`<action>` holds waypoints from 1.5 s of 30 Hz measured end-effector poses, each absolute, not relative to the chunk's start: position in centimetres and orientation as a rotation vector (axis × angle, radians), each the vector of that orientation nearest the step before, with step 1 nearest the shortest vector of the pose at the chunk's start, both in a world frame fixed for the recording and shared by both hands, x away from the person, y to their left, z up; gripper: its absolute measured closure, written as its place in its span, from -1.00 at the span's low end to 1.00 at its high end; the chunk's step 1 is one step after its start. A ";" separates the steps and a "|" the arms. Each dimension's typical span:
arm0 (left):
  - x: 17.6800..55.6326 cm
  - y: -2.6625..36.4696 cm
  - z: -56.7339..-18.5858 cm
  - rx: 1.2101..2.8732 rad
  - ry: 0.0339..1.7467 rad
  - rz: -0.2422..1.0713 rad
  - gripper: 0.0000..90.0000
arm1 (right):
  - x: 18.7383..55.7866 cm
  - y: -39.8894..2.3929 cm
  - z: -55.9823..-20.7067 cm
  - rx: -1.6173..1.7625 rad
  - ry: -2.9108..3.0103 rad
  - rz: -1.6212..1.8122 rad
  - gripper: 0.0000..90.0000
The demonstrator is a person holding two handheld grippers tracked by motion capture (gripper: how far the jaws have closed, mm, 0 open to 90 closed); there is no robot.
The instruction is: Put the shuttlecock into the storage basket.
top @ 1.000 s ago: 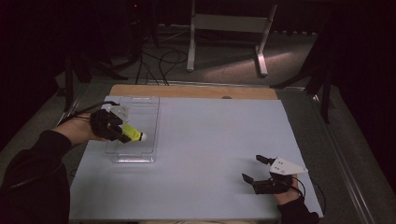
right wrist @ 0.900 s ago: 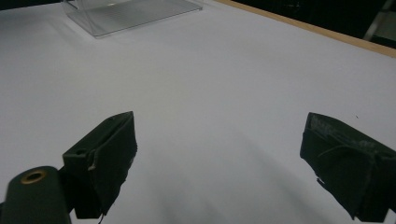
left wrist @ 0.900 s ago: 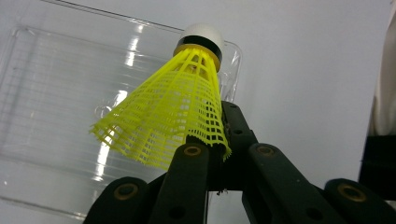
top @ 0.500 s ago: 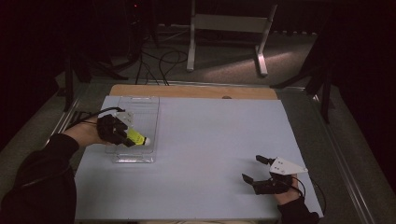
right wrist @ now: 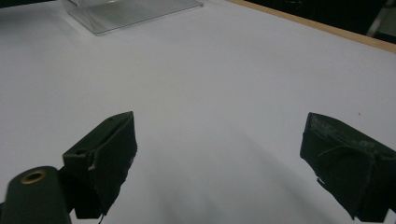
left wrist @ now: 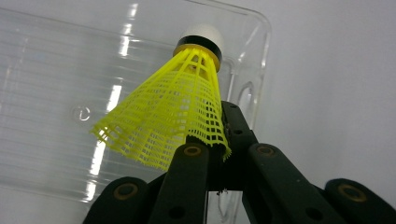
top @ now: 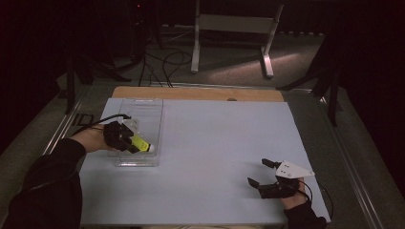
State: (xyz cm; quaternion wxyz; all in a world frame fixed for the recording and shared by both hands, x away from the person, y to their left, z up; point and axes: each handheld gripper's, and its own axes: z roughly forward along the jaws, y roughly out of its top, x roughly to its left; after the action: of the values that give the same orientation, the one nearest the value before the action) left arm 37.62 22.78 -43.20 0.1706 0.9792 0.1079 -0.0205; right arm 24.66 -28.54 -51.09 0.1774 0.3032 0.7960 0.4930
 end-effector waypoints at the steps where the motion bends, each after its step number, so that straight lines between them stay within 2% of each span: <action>1: 37.7 22.7 -43.3 2.784 0.311 -0.060 1.00 | 24.7 -28.5 -51.1 0.856 2.252 1.393 -0.76; 12: 38.2 22.1 -43.5 2.762 0.362 -0.130 0.98 | 24.6 -28.6 -51.0 0.863 2.251 1.391 -0.76; 13: 38.3 22.1 -43.4 2.750 0.377 -0.146 0.93 | 24.6 -28.6 -51.0 0.863 2.252 1.391 -0.76; 17: 38.4 22.3 -43.1 2.717 0.444 -0.123 0.30 | 24.6 -28.6 -51.0 0.864 2.253 1.389 -0.76; 19: 38.4 22.3 -43.0 2.693 0.465 -0.124 0.23 | 24.6 -28.6 -51.0 0.862 2.254 1.389 -0.76; 20: 38.4 22.3 -42.9 2.692 0.483 -0.112 0.10 | 24.6 -28.6 -51.0 0.861 2.253 1.390 -0.76; 22: 38.4 22.2 -42.8 2.682 0.507 -0.106 -0.04 | 24.6 -28.6 -51.0 0.863 2.253 1.388 -0.76; 24: 38.5 22.1 -42.8 2.682 0.538 -0.079 -0.33 | 24.6 -28.6 -51.0 0.862 2.254 1.389 -0.76; 28: 38.5 21.9 -42.7 2.682 0.554 -0.085 -0.66 | 24.6 -28.6 -51.0 0.859 2.255 1.388 -0.76; 30: 38.5 21.7 -42.6 2.681 0.556 -0.072 -0.71 | 24.6 -28.6 -51.0 0.860 2.255 1.389 -0.76; 34: 38.5 21.6 -42.5 2.680 0.552 -0.094 -0.97 | 24.6 -28.6 -51.0 0.858 2.256 1.389 -0.76; 45: 38.4 20.9 -41.9 2.665 0.549 -0.084 -1.00 | 24.6 -28.6 -51.0 0.858 2.260 1.394 -0.76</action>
State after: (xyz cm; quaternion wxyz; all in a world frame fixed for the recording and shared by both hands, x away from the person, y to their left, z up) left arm 38.45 20.88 -41.89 0.2080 0.9576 0.1971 -0.0302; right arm 24.60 -28.59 -51.02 0.1748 0.3027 0.7975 0.4918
